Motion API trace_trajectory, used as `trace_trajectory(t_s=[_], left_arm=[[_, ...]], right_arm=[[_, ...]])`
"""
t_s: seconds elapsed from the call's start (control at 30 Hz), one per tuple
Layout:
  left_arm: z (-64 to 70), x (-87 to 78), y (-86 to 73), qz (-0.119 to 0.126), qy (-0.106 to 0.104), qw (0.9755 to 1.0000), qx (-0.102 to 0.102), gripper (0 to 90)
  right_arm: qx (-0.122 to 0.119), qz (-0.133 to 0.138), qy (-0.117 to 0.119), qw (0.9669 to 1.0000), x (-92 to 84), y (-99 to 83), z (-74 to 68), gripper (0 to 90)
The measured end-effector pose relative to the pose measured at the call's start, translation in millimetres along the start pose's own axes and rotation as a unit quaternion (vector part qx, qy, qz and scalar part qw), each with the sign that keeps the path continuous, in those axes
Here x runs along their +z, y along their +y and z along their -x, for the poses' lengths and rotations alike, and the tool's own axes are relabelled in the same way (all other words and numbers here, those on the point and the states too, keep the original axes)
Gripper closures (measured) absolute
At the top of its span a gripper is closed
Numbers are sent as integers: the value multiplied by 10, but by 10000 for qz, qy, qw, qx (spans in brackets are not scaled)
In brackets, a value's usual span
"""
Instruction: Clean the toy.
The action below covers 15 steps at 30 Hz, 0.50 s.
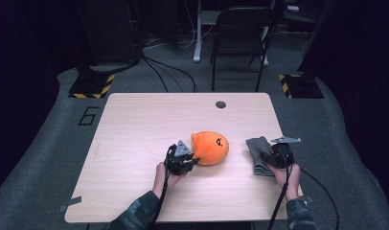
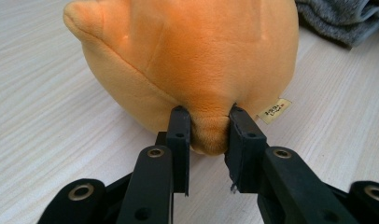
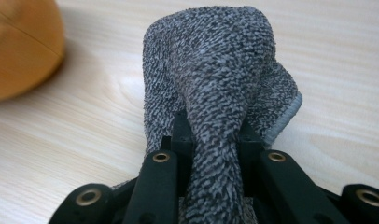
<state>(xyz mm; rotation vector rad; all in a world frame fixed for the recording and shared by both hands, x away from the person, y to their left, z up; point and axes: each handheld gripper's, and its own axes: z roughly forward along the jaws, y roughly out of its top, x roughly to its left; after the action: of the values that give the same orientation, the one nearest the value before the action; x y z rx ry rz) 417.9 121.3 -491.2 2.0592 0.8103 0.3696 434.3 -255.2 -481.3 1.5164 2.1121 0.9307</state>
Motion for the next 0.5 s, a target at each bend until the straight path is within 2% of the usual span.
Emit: trace_trajectory(t_s=[0.1, 0.27, 0.37, 0.5], left_arm=[[9, -3, 8, 13, -14, 10000, 31, 727], [11, 7, 11, 106, -9, 9999, 27, 727], [13, 5, 18, 106, -63, 9999, 60, 727], [21, 9, 29, 143, -5, 9998, 171, 728]], right_arm=[[61, 243, 192, 9995, -138, 85, -81, 759], [-64, 580, 491, 9971, -300, 230, -266, 755], [-149, 724, 680, 9949, -368, 325, -421, 753], [-369, 731, 844, 9931, -376, 428, -696, 751]])
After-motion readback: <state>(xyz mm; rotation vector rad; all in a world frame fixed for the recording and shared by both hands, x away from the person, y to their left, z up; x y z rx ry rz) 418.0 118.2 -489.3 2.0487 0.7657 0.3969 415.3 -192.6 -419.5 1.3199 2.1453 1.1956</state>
